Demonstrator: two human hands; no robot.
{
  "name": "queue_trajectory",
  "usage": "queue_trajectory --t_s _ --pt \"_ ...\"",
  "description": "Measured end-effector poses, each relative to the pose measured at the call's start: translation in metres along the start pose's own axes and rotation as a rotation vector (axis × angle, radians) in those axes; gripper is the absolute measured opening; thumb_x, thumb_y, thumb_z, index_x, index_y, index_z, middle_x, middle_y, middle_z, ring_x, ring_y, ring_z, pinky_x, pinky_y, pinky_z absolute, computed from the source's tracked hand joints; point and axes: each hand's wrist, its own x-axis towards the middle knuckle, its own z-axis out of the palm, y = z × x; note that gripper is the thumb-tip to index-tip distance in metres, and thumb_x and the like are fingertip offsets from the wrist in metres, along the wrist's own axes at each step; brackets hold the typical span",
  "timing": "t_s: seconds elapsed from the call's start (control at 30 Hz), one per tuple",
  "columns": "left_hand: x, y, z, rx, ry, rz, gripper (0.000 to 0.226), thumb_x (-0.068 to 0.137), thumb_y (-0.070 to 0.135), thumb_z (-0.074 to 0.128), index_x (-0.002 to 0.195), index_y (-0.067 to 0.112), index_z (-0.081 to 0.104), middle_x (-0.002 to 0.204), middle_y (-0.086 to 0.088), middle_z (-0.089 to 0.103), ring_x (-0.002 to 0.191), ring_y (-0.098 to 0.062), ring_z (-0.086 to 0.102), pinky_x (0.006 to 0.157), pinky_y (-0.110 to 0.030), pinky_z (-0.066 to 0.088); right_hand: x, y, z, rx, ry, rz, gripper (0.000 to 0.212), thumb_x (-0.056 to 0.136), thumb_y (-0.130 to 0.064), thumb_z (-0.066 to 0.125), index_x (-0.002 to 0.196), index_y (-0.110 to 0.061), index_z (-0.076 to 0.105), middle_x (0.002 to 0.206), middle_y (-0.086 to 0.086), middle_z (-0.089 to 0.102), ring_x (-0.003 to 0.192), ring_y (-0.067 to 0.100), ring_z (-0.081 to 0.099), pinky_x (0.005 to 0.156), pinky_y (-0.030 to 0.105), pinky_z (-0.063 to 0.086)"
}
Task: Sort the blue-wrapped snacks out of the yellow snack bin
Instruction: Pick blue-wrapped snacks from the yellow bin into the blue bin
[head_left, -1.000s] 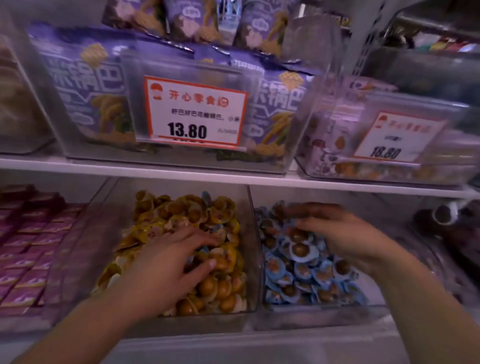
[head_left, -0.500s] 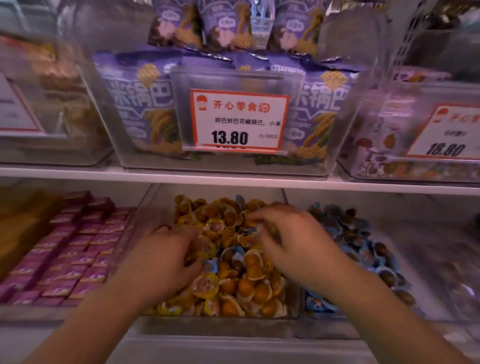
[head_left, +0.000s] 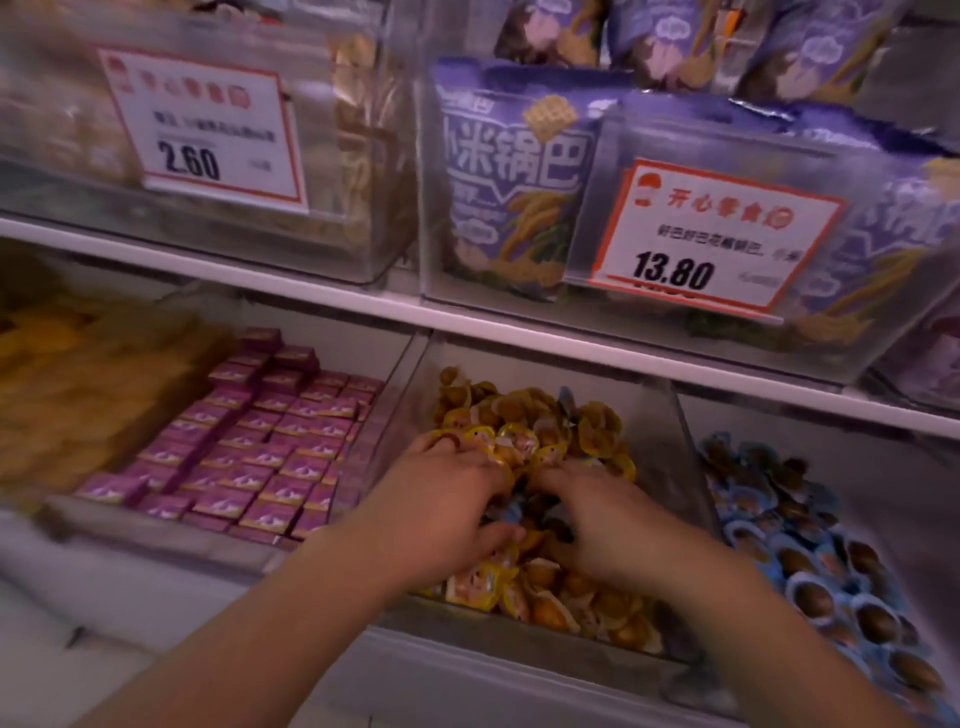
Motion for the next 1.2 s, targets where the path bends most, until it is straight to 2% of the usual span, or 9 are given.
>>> queue_trajectory --t_s 0.2,0.37,0.47,0.57,0.7,0.83,1.0,1.1,1.2 --pt "-0.001 0.001 -0.006 -0.096 0.159 -0.086 0.028 0.087 0.054 0.05 0.102 0.034 0.063 0.104 0.012 0.068 0.101 -0.017 0.056 0.095 -0.038 0.038 -0.003 -0.005 0.0 -0.095 0.139 0.02 0.041 0.08 -0.04 0.067 0.116 -0.027 0.053 0.115 -0.003 0.052 0.106 0.023 0.058 0.08 0.035 0.05" --pt "0.001 0.005 -0.01 -0.465 0.386 -0.172 0.02 0.092 0.044 0.054 0.104 0.034 0.066 0.096 0.012 0.071 0.092 -0.011 0.064 0.082 -0.037 0.052 -0.001 -0.007 -0.003 -0.022 -0.038 0.07 0.05 0.083 -0.038 0.064 0.13 -0.029 0.05 0.129 0.0 0.047 0.12 0.025 0.051 0.097 0.039 0.048" --pt "-0.001 0.006 -0.011 -0.586 0.4 -0.197 0.017 0.092 0.044 0.056 0.104 0.037 0.066 0.094 0.019 0.069 0.089 0.001 0.062 0.077 -0.029 0.053 0.001 -0.008 -0.009 0.052 -0.06 0.077 0.046 0.082 -0.036 0.068 0.126 -0.031 0.057 0.127 -0.002 0.05 0.119 0.021 0.051 0.099 0.034 0.047" --pt "-0.001 0.006 -0.013 -0.765 0.379 -0.232 0.012 0.092 0.041 0.061 0.099 0.035 0.069 0.089 0.02 0.07 0.083 0.005 0.064 0.073 -0.025 0.054 -0.001 -0.009 -0.01 0.125 0.105 0.03 0.034 0.078 -0.02 0.067 0.111 -0.027 0.066 0.113 -0.002 0.061 0.107 0.018 0.059 0.082 0.022 0.045" --pt "0.002 0.007 -0.019 -1.103 0.428 -0.307 0.011 0.095 0.024 0.062 0.099 0.021 0.073 0.085 -0.001 0.074 0.076 -0.014 0.07 0.062 -0.021 0.053 -0.003 -0.005 -0.013 0.221 0.33 0.064 0.033 0.072 -0.005 0.064 0.098 -0.025 0.071 0.1 -0.004 0.069 0.097 0.014 0.06 0.071 0.015 0.034" --pt "0.002 0.011 -0.019 -1.246 0.416 -0.406 0.015 0.098 0.016 0.056 0.105 0.019 0.069 0.093 -0.007 0.073 0.076 -0.019 0.072 0.062 -0.022 0.053 -0.003 -0.009 -0.021 0.675 0.368 0.132 0.031 0.076 -0.002 0.072 0.087 -0.031 0.072 0.088 -0.006 0.074 0.087 0.008 0.069 0.077 0.026 0.055" --pt "0.005 0.016 -0.015 -1.334 0.324 -0.506 0.015 0.1 0.023 0.053 0.098 0.026 0.068 0.093 0.003 0.071 0.064 -0.002 0.062 0.052 -0.014 0.046 -0.01 -0.011 -0.03 1.3 0.497 0.185 0.027 0.075 0.006 0.076 0.098 -0.009 0.076 0.092 0.01 0.077 0.087 0.025 0.074 0.073 0.032 0.058" --pt "0.007 0.022 -0.014 -1.39 0.208 -0.4 0.018 0.091 0.035 0.067 0.105 0.024 0.067 0.087 0.006 0.072 0.062 0.004 0.062 0.05 -0.01 0.042 -0.01 -0.015 -0.025 1.641 0.441 0.253 0.029 0.076 0.004 0.071 0.105 0.001 0.071 0.097 0.017 0.075 0.091 0.029 0.073 0.071 0.027 0.058" --pt "0.007 0.027 -0.01 -1.242 0.099 -0.229 0.029 0.081 0.02 0.079 0.106 0.023 0.065 0.09 0.008 0.072 0.074 0.005 0.065 0.062 -0.009 0.046 -0.009 -0.023 -0.017 1.631 0.443 0.317 0.021 0.083 0.008 0.067 0.102 0.0 0.071 0.096 0.02 0.075 0.091 0.034 0.073 0.078 0.037 0.06"
